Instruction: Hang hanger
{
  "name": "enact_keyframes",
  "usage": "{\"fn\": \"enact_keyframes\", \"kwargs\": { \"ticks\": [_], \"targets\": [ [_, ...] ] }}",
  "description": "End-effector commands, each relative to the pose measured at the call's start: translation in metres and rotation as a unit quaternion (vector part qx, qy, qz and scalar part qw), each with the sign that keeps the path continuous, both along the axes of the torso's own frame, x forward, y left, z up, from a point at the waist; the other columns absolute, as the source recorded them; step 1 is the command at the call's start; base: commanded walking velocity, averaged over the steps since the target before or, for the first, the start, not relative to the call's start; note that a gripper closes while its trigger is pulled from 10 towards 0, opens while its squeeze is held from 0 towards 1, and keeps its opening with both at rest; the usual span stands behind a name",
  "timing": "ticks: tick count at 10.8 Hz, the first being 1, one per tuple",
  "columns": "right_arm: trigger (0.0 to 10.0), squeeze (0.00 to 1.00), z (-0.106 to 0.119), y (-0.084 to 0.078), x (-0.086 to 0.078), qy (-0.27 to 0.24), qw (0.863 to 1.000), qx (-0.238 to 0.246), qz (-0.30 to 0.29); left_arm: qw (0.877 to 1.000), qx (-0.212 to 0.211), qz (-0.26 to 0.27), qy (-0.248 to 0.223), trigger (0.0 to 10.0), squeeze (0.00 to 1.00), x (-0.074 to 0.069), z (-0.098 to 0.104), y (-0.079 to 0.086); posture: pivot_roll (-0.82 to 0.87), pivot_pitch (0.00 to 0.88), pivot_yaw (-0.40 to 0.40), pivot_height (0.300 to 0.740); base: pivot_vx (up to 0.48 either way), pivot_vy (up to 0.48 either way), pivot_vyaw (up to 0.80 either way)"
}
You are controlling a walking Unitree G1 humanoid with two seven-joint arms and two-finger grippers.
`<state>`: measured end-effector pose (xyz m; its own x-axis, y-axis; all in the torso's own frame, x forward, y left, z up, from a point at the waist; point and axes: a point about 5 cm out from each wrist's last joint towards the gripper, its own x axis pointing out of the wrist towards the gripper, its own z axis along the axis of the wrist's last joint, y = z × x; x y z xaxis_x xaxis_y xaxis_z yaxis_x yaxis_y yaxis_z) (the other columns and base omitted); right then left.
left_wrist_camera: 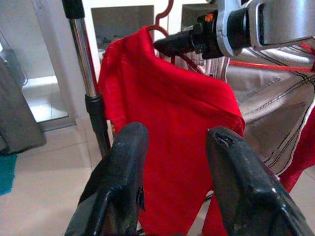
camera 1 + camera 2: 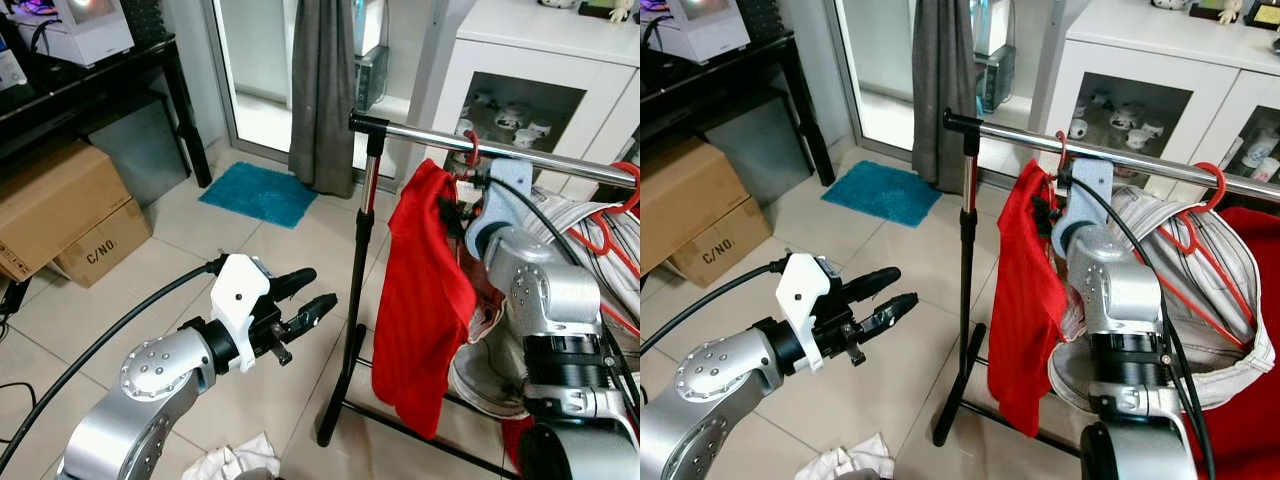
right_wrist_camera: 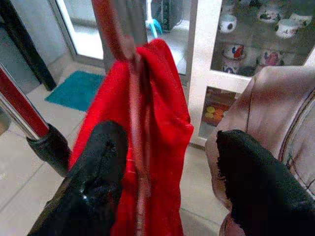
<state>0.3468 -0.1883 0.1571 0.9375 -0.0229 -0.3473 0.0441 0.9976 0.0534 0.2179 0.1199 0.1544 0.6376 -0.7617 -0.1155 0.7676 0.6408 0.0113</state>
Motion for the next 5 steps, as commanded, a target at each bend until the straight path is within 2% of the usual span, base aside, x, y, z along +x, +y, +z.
{"fn": "enact_keyframes", "kwargs": {
  "ticks": [1,5],
  "targets": [
    [0.0,0.00,0.010,0.001,0.005,-0.018,1.000,-0.006,0.006,1.000,0.001,-0.008,-0.003,10.0,0.00,-0.002,0.003,-0.001,0.03,0.024,0.025,0.740,0.000,0.000,0.00],
    [0.0,0.00,0.001,0.001,0.016,-0.008,1.000,-0.015,0.014,1.000,0.004,-0.010,-0.003,10.0,0.00,-0.002,0.003,0.000,0.03,0.025,0.028,0.740,0.000,0.000,0.00]
  ]
}}
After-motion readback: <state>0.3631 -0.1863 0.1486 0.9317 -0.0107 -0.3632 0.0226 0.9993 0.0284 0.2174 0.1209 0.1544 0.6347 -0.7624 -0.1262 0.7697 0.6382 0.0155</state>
